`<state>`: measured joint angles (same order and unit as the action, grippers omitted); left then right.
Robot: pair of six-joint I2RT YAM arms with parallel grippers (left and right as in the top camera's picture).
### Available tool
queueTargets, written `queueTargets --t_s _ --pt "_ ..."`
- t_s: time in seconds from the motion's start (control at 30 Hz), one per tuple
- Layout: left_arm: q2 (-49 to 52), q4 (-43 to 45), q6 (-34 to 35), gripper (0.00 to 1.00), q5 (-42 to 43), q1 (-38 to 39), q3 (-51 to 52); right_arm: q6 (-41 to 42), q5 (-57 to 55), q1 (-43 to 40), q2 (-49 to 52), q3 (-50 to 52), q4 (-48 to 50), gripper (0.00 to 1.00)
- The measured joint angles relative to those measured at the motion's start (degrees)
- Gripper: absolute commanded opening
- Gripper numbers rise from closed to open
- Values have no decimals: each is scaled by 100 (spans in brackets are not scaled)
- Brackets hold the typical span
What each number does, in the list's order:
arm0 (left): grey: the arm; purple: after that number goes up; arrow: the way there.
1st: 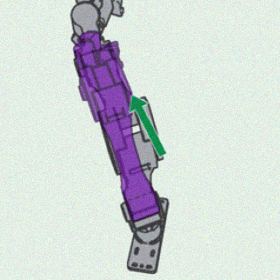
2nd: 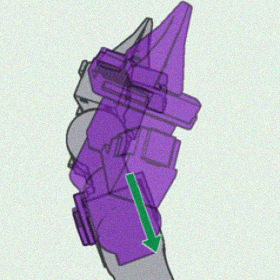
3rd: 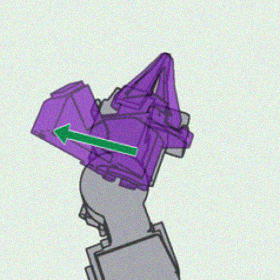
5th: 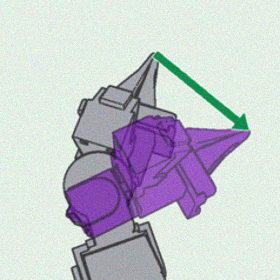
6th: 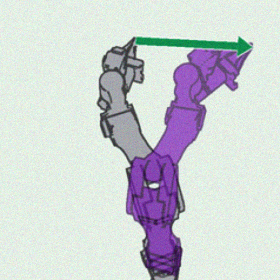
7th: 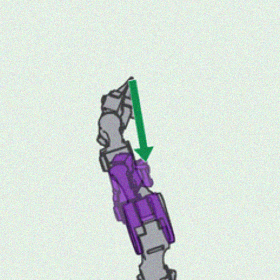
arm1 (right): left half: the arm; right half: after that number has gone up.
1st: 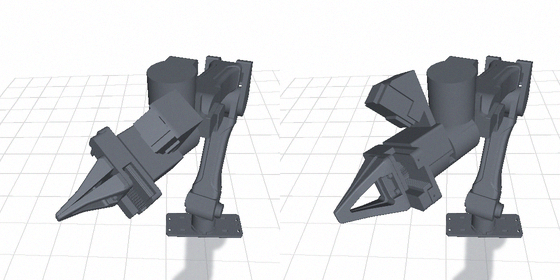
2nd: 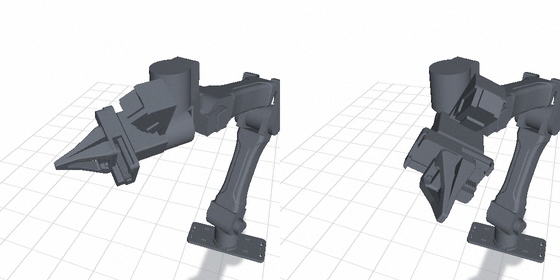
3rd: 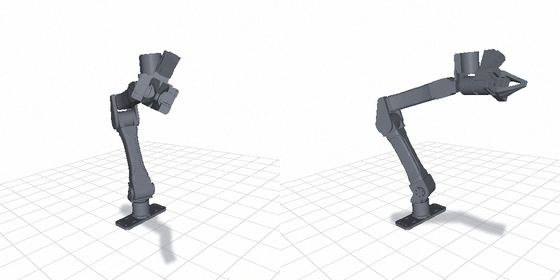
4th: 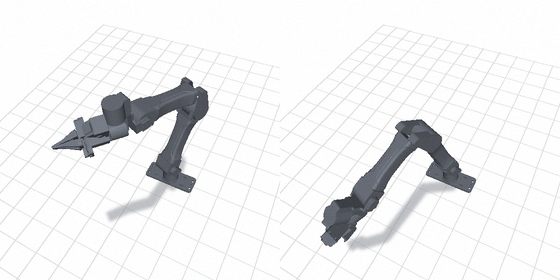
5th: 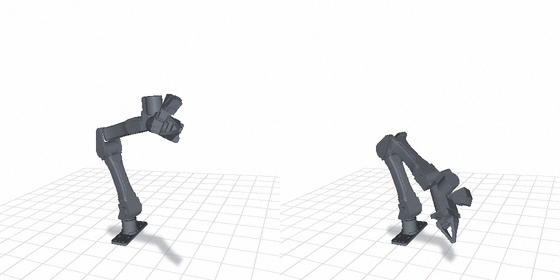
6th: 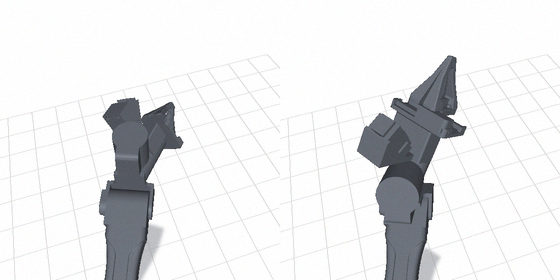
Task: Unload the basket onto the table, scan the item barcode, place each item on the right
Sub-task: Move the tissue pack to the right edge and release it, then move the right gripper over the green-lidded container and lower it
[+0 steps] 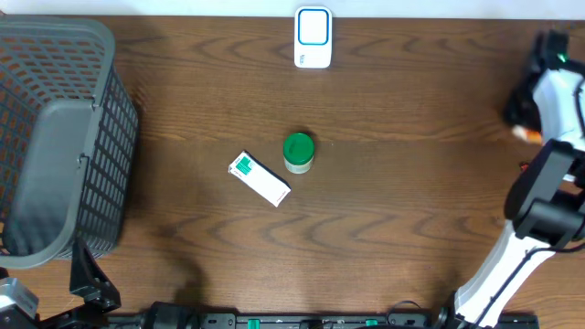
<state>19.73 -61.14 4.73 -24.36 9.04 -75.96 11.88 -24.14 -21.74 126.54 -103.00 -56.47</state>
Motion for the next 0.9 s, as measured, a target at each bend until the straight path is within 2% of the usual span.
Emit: queueTargets --t_s 0.03,0.1,0.13,0.3,0.5,0.6,0.8,0.9 --pt "0 0 0 93 0 0 0 15 63 -131 50 74 20 48" --pt "0 0 0 93 0 0 0 52 227 -348 63 157 42 89" --pt "0 -2 0 93 0 0 0 92 326 -472 57 146 55 99" --pt "0 -2 0 93 0 0 0 92 562 -688 42 -195 -350 99" --pt "0 -2 0 93 2 0 -2 92 1652 -492 -282 -1541 -1213 99" --pt "0 0 0 93 0 0 0 96 2500 -131 -835 -2020 -1545 99" --pt "0 0 0 92 0 0 0 103 4575 953 -1543 -2229 -2079 99" --pt "0 -4 0 93 0 0 0 721 5149 1657 -1475 -2135 -2446 99"
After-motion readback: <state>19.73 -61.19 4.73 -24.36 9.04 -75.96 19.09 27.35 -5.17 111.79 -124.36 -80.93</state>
